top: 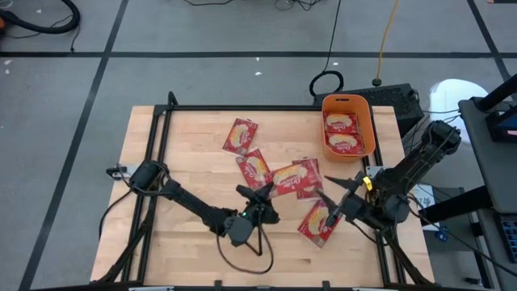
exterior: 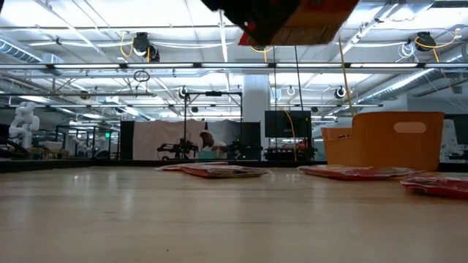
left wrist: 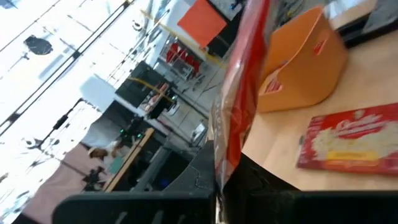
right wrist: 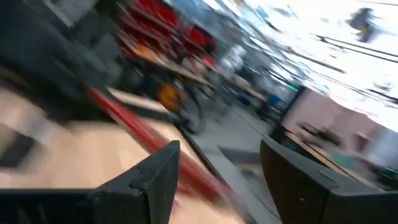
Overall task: Sort popcorn bags into baskets
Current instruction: Put the red popcorn bag into the orange container
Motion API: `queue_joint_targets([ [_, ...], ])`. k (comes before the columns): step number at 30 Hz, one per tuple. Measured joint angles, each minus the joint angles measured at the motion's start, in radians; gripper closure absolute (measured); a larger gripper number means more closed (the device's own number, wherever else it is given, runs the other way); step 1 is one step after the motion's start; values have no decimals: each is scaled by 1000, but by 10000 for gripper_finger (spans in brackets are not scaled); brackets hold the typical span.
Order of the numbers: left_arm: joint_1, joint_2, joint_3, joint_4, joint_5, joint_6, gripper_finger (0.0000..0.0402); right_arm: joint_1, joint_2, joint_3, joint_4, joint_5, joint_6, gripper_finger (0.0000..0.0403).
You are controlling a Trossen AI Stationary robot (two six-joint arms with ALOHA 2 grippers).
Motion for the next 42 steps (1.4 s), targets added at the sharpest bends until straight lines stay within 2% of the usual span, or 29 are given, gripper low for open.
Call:
queue_joint_targets([
  [4,31,0,0,-45,3,-43,397,-10,14,50,-13,-152,58,190],
  [8,54,0,0,-60,79,-51,396,-25,52,140,-143,-162,64,190],
  [10,68,0,0,-95,149,-100,393,-24,77,211,-233,-147,79,190],
  [12,83,0,0,-150,236,-193,394,-22,100,277,-321,-164,166,190],
  [13,89,0,0,-181,269,-253,396,-22,107,301,-353,-225,232,190],
  [16,110,0,0,-297,377,-440,397,-44,119,318,-378,-499,437,191],
  [17,117,0,0,-338,403,-495,396,-60,129,318,-385,-555,502,191],
  [21,125,1,0,-478,450,-650,393,-97,154,317,-593,-585,736,191],
  [26,106,1,0,-563,503,-737,397,-114,160,317,-969,-602,1054,191],
  [29,101,1,0,-571,525,-755,393,-126,159,320,-1182,-716,1252,192],
  [32,100,1,0,-577,529,-759,396,-146,161,342,-1353,-946,1448,197],
  [35,100,1,0,-594,542,-781,397,-151,173,349,-1298,-1160,1486,204],
  [38,103,1,0,-614,544,-807,393,-135,172,369,-1216,-1303,1478,208],
  [40,103,1,0,-633,544,-825,394,-132,172,425,-1305,-1320,1494,212],
  [42,102,1,0,-646,545,-836,397,-133,172,505,-1511,-1270,1511,216],
])
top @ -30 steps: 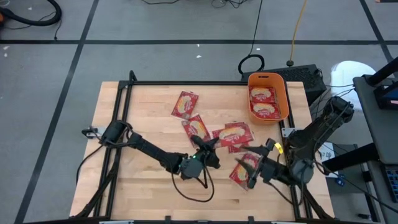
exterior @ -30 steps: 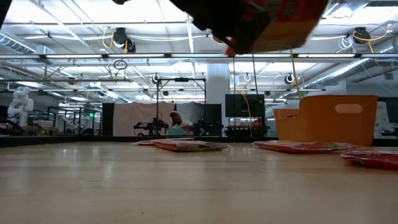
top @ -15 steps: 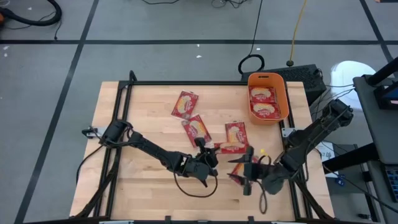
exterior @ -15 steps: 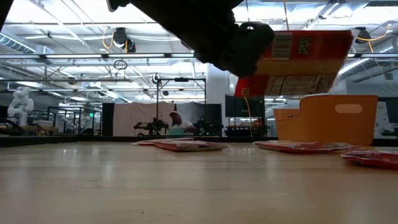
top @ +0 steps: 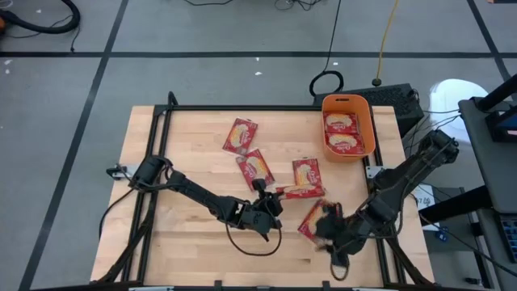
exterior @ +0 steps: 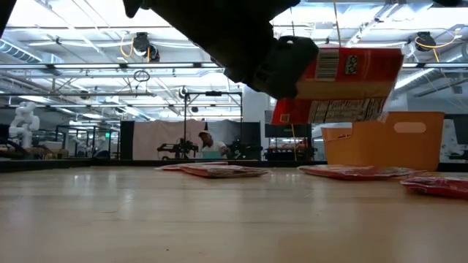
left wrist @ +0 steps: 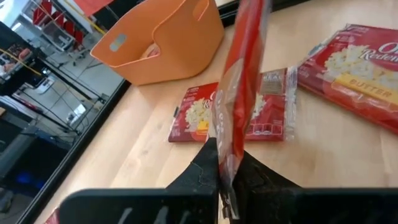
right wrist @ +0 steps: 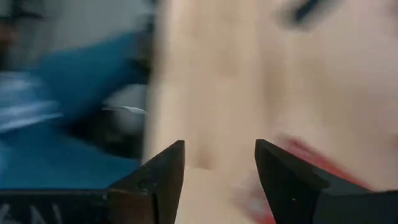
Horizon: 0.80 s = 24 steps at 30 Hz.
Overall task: Sort popcorn bags into baskets
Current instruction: Put the red popcorn bag into the orange container
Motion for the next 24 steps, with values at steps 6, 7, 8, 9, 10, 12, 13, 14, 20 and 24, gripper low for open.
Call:
queue_joint_targets([
  [6,-12,0,0,0,3,-16,391,-2,48,240,-412,271,-82,220],
  [7,-13,0,0,-1,5,-18,391,-2,58,262,-436,300,-111,220],
  [8,-14,0,0,-2,5,-19,392,-2,71,277,-450,333,-139,220],
  [9,-14,0,0,-3,5,-22,394,-3,83,283,-458,362,-164,220],
  [10,-13,0,0,-3,5,-24,396,-7,97,284,-464,389,-188,220],
  [12,-13,0,0,-3,17,-30,397,-21,137,284,-482,425,-227,220],
  [13,-13,0,0,-3,30,-34,396,-30,161,284,-492,431,-244,220],
  [14,-13,0,0,-4,37,-39,394,-36,186,284,-506,442,-263,220],
  [20,-13,0,0,-15,52,-50,397,-56,283,283,-566,492,-318,220],
  [24,-12,0,0,-45,52,-76,393,-55,294,283,-581,530,-347,220],
])
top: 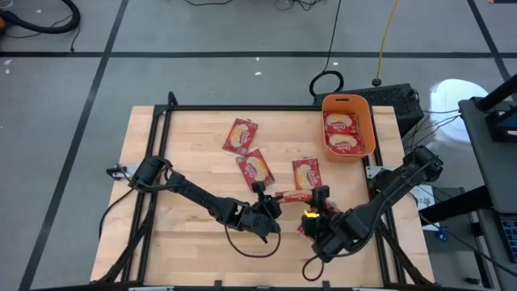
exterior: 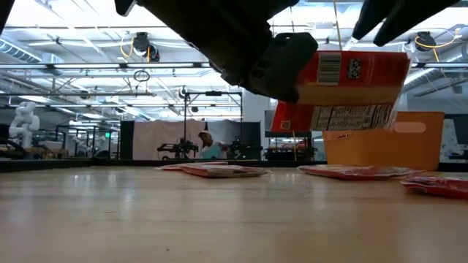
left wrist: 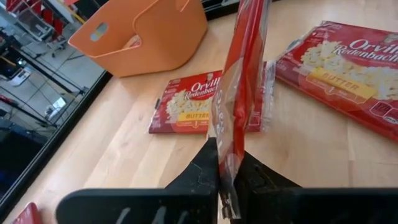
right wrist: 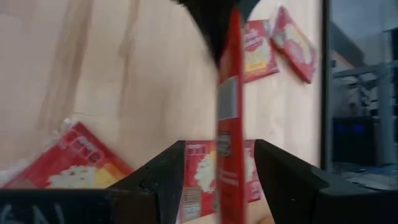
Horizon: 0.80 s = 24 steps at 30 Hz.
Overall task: Sort popcorn bags into baskets
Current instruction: Put the red popcorn bag into the orange container
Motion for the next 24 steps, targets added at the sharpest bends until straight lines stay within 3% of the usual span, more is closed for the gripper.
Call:
queue_joint_targets([
  [7,1,0,0,-11,1,-21,392,-57,-1,-13,20,20,-10,220],
  [13,1,0,0,-11,2,-23,392,-133,-1,-89,109,-83,-61,220],
  [16,1,0,0,-11,1,-23,389,-152,0,-126,144,-83,-62,224],
  [24,3,0,0,-11,1,-24,391,-179,-1,-182,187,-110,-74,303],
])
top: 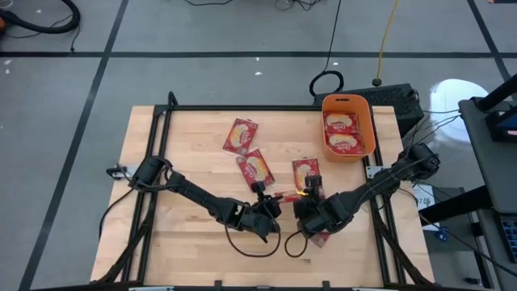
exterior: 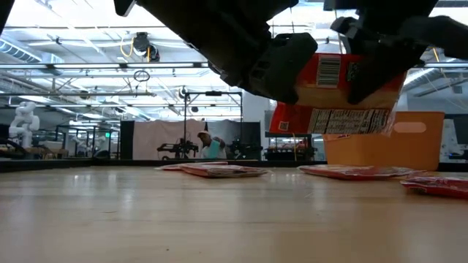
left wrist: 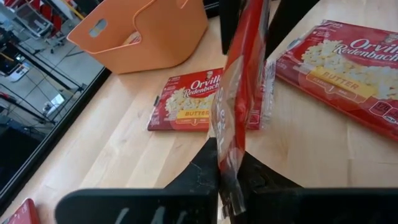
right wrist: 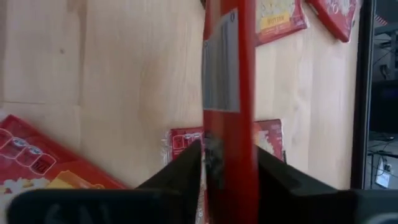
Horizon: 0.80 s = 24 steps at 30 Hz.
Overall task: Sort popcorn bags into baskets
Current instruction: Put the red popcorn bag into the orange container
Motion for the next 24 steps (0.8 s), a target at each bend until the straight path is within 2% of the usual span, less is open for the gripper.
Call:
queue_joint_targets([
  [6,0,0,0,0,0,-4,389,-9,0,-24,39,-25,-15,366],
  [12,0,0,0,1,1,-58,388,-9,0,-29,40,-25,-26,375],
  [14,0,0,0,3,0,-88,366,-9,-1,-29,39,-25,-31,369],
  [17,-1,0,0,6,-5,-144,308,-9,-6,-30,34,-26,-52,368],
  [21,-22,0,0,-1,-66,-173,225,-11,-32,-30,5,-27,-72,376],
  [24,-48,-5,0,-71,-113,-190,180,-12,-72,-30,-23,-24,-79,376],
])
